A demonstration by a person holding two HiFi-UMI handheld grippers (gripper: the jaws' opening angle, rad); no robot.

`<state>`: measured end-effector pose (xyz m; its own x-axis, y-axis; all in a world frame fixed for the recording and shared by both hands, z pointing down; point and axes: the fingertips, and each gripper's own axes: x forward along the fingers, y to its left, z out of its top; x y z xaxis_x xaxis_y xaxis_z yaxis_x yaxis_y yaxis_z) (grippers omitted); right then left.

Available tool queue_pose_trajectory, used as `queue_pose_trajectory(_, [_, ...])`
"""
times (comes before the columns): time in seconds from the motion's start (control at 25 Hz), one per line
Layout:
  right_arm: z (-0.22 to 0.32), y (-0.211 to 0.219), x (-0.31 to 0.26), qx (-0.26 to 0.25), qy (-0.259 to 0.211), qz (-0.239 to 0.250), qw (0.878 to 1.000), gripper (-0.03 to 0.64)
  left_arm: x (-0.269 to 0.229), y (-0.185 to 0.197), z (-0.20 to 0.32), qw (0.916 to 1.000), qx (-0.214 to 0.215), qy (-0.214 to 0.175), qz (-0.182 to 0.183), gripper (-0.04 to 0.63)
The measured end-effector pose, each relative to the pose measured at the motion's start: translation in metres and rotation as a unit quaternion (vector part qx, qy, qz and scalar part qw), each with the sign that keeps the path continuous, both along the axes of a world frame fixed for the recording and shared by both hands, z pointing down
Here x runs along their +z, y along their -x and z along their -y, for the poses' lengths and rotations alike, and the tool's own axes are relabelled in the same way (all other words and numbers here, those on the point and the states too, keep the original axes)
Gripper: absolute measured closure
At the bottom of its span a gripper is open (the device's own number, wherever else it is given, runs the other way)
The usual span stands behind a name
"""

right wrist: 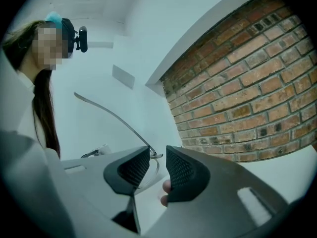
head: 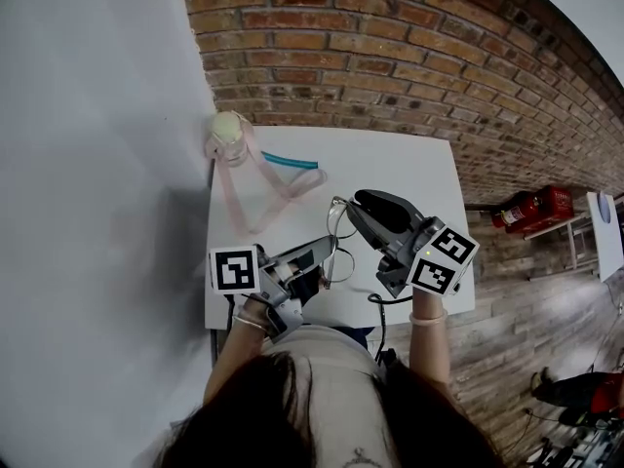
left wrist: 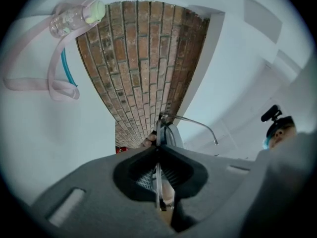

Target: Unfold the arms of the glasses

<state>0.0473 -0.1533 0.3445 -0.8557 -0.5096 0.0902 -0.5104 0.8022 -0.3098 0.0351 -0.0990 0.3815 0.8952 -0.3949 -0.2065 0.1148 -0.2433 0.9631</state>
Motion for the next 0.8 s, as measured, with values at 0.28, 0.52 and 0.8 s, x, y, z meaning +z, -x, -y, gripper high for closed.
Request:
queue_pose_trajectory(0.28, [-0.0032, 0.0005, 0.0006, -0.033, 0.03, 0.034, 0.998, 0.518, -0.0006, -0.001, -0.0016, 0.9999, 0.014, -0.007, -0.002, 0.571])
queue_pose_trajectory(0.52, [-0.0053, 0.0021, -0.0015, -0.045, 0.031, 0.047, 0.997, 0.522, 0.0012, -0.0019, -0.0012, 0.9998, 0.018, -0.006, -0.002, 0.571])
queue_pose_trajectory(0.8, [-0.0062, -0.0003, -0.0072, -0.039, 0.019, 0.05, 0.998, 0.534, 0.007, -0.0021, 0.0019, 0.9999, 0.013, 0.002, 0.005, 0.571])
